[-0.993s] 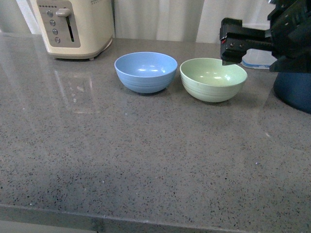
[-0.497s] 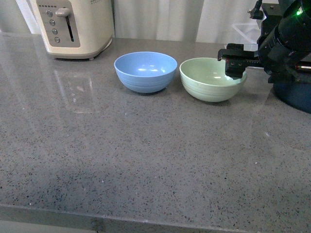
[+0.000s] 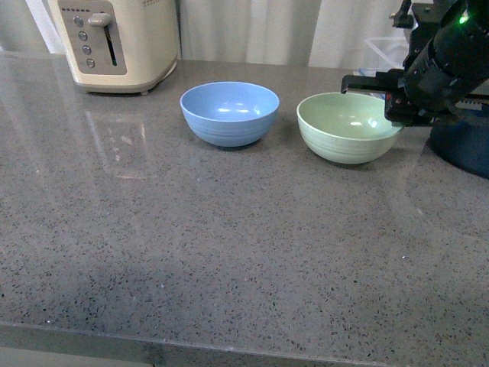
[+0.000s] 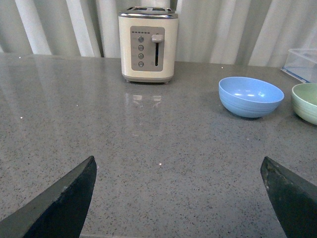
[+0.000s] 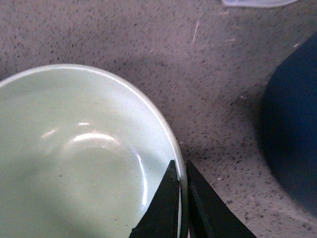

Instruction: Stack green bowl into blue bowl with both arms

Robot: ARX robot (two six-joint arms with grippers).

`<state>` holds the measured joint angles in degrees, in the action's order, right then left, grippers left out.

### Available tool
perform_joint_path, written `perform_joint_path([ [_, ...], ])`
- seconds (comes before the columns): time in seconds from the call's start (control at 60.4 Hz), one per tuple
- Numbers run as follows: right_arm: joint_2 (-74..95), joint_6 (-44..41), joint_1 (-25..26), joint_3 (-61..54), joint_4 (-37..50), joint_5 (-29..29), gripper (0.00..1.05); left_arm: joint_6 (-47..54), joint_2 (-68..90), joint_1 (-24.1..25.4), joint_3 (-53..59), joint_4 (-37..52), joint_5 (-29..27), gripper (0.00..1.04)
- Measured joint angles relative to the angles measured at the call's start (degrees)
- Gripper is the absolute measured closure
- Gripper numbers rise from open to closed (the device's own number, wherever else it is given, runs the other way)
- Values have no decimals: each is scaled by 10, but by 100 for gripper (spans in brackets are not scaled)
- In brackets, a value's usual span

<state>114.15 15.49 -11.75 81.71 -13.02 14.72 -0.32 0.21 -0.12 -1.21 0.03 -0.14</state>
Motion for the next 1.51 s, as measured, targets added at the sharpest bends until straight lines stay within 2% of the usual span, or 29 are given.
perform_joint_path([
  [0.298, -59, -17, -3, 18, -4, 2, 104, 0, 0, 0, 0, 0, 0, 7],
  [0.695, -22, -12, -105, 141, 17, -7, 104, 0, 0, 0, 0, 0, 0, 7],
  [0.927, 35, -11, -135, 154, 20, 5, 104, 0, 0, 0, 0, 0, 0, 7],
  [1.507, 104, -7, -154, 179, 35, 42, 104, 0, 0, 0, 0, 0, 0, 7],
])
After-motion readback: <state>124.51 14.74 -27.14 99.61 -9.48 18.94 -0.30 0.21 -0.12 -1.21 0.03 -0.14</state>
